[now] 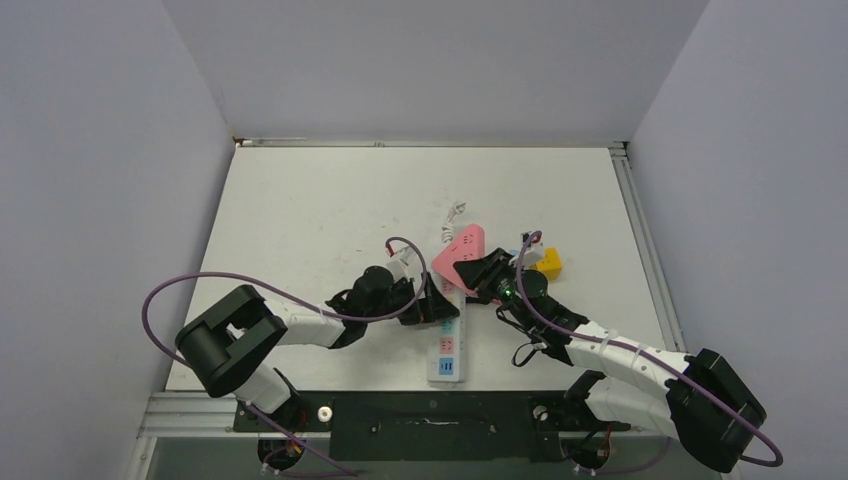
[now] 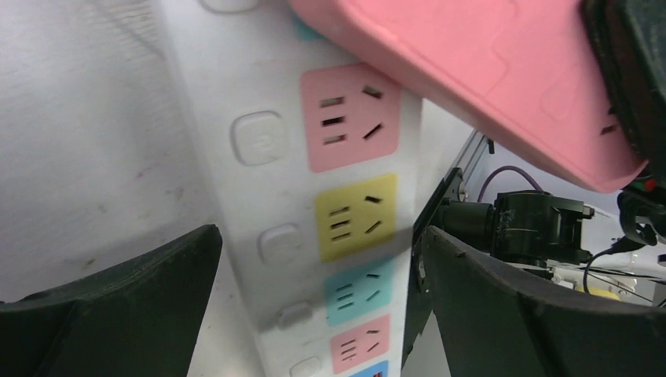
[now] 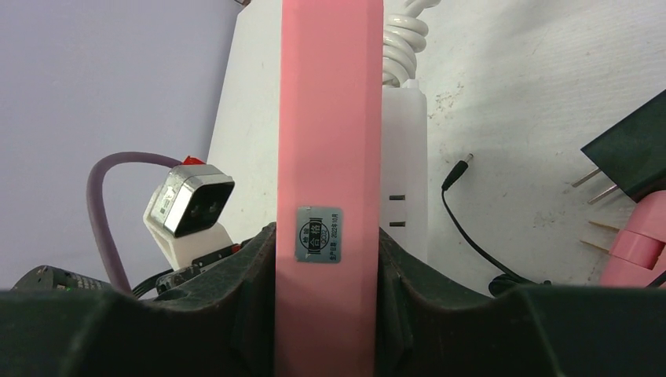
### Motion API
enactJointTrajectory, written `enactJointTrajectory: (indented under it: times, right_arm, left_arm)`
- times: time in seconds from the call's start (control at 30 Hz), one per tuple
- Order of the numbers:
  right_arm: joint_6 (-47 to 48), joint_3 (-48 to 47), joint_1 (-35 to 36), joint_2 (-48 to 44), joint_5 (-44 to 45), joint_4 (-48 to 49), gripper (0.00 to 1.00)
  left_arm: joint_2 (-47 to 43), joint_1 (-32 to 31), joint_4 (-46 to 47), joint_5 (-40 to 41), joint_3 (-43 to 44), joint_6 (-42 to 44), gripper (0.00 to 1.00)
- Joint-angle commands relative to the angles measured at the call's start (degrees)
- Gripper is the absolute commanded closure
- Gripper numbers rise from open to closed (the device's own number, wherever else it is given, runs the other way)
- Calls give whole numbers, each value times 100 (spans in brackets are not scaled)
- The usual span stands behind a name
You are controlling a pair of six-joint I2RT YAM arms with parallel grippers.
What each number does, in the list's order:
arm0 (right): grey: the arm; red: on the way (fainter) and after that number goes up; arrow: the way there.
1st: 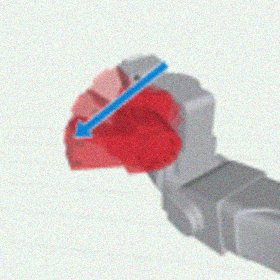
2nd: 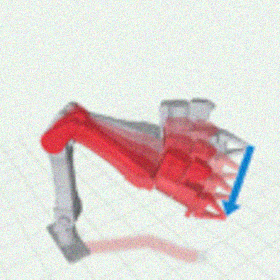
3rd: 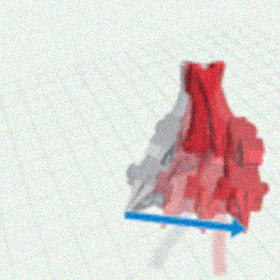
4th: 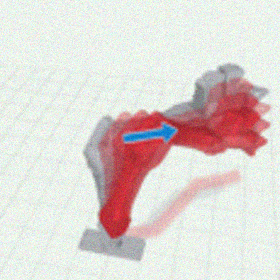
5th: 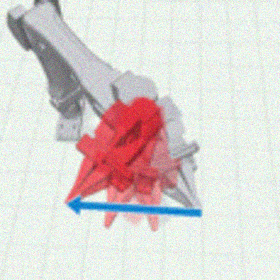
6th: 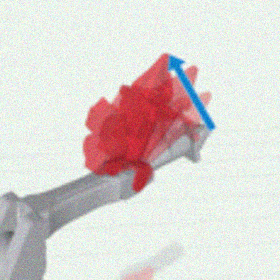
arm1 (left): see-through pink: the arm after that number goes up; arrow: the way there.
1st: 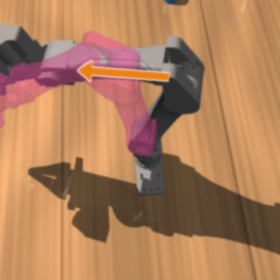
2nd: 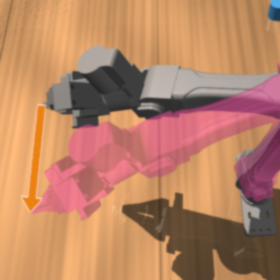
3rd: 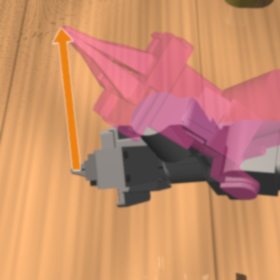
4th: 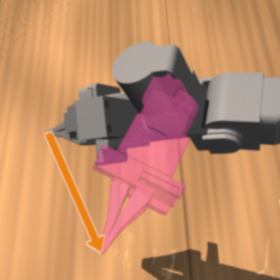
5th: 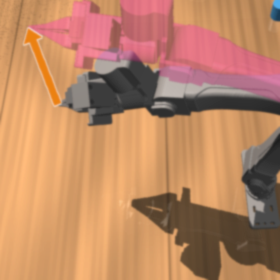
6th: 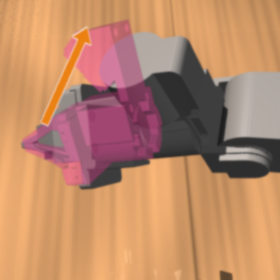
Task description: Pull the plug off the socket
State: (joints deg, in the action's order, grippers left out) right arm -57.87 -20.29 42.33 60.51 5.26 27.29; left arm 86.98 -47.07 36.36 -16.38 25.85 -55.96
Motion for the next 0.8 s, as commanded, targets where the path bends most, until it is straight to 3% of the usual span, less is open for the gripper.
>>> enactJointTrajectory:
  times: [0.0, 0.1, 0.3, 0.47, 0.63, 0.77]
  right_arm:
    - [-1, -213, 16, -206, 278, 735, 95]
    - [43, -238, 59, -213, 432, 582, 95]
    - [22, -233, 162, -197, 634, 523, 95]
    - [-1, -231, 230, -222, 739, 525, 95]
    - [-108, -150, 258, -293, 870, 593, 95]
    - [-354, -36, 297, -360, 1077, 682, 95]
  left_arm:
    - [171, -149, 316, 69, 374, -66, 4]
    - [196, -220, 238, 232, 437, -78, 4]
    - [300, -521, -1003, 836, 908, 116, 4]
    - [376, -622, -1508, 1168, 1006, 120, 3]
    - [385, -646, -1356, 1175, 840, 9, 31]
    - [405, -654, -1087, 1112, 703, -75, 40]
